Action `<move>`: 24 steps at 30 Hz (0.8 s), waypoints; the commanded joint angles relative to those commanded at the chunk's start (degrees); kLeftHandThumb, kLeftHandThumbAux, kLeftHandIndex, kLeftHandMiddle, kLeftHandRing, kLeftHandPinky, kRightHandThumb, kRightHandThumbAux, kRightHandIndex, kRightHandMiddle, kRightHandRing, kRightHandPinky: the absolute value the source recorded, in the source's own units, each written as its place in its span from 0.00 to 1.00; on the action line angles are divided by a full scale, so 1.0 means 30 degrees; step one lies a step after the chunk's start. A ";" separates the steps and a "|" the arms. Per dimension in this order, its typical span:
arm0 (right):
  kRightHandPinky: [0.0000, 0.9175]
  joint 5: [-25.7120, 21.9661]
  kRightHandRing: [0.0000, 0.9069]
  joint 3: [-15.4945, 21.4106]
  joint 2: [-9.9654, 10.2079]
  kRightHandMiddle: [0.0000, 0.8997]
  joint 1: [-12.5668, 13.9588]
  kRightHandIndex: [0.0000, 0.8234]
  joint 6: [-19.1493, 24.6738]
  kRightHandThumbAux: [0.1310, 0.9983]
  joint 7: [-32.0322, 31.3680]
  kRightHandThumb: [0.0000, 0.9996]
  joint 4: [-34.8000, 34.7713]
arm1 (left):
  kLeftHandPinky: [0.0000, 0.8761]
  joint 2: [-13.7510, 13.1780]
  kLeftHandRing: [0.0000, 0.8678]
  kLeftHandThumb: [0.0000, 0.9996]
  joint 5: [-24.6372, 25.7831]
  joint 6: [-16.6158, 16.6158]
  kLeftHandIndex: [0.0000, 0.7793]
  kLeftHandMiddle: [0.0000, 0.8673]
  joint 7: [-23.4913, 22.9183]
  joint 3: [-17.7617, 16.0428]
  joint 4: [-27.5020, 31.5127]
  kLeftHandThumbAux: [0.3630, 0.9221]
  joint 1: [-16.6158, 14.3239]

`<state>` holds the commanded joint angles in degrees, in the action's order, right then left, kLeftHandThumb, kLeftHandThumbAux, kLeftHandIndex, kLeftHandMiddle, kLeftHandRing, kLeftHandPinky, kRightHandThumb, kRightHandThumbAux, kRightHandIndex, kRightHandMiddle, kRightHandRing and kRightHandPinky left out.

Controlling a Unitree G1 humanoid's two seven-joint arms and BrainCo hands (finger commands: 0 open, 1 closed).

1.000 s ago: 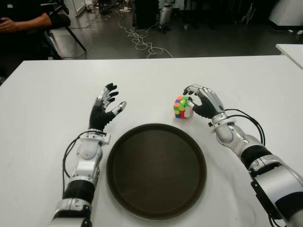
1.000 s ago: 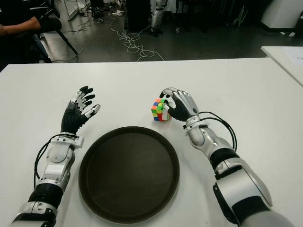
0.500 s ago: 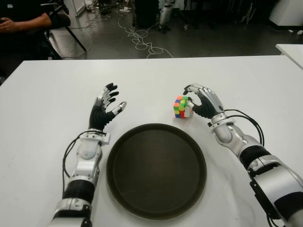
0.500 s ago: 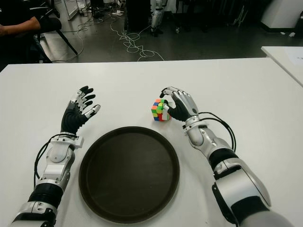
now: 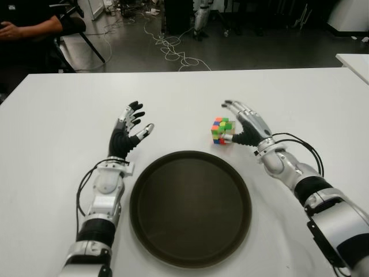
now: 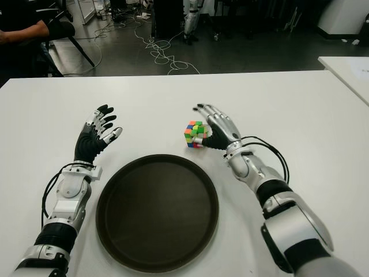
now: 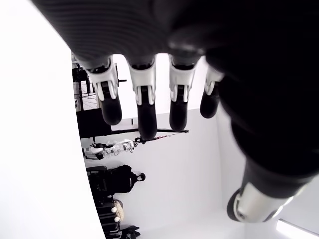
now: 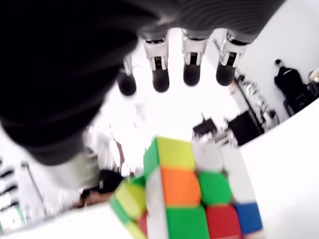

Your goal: Pick up the Rubik's Cube and put it in the plate

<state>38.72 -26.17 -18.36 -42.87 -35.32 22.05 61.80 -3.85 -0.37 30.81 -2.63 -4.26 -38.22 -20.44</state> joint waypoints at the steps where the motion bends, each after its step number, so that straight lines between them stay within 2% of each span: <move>1: 0.00 0.0047 0.00 -0.0021 -0.0172 0.00 0.0030 0.00 0.0031 0.42 -0.0339 0.00 -0.0542 | 0.16 -0.0015 0.17 0.02 -0.0005 0.0027 0.11 0.18 0.0000 -0.0010 -0.0057 0.62 -0.0026; 5: 0.00 0.0181 0.00 -0.0084 -0.0602 0.00 0.0017 0.00 0.0684 0.39 -0.1753 0.00 -0.2466 | 0.15 -0.0064 0.17 0.02 -0.0078 0.0113 0.11 0.18 0.0034 -0.0022 -0.0232 0.62 -0.0086; 9: 0.00 0.0534 0.00 -0.0474 -0.0141 0.00 -0.0567 0.00 0.1908 0.30 -0.2965 0.00 -0.3182 | 0.14 -0.0088 0.16 0.03 -0.0070 0.0268 0.12 0.18 0.0011 -0.0063 -0.0492 0.64 -0.0159; 16: 0.00 0.0921 0.00 -0.0977 0.0617 0.00 -0.0999 0.00 0.2824 0.22 -0.2916 0.00 -0.2054 | 0.15 -0.0101 0.16 0.04 -0.0022 0.0552 0.11 0.18 -0.0087 -0.0116 -0.0809 0.64 -0.0249; 20: 0.00 0.1150 0.00 -0.1358 0.1213 0.00 -0.1355 0.00 0.3183 0.20 -0.2345 0.00 -0.0769 | 0.15 -0.0067 0.17 0.04 -0.0041 0.0674 0.11 0.18 -0.0064 -0.0114 -0.0804 0.65 -0.0228; 24: 0.00 0.1468 0.00 -0.1751 0.1649 0.00 -0.1296 0.00 0.3438 0.20 -0.1625 0.00 0.0102 | 0.14 0.0015 0.16 0.03 -0.0015 0.0606 0.11 0.18 -0.0070 -0.0078 -0.0503 0.64 -0.0103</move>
<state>43.12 -31.43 -13.41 -46.75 -25.01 17.17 62.10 -3.80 -0.42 32.63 -2.84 -4.49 -39.73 -20.75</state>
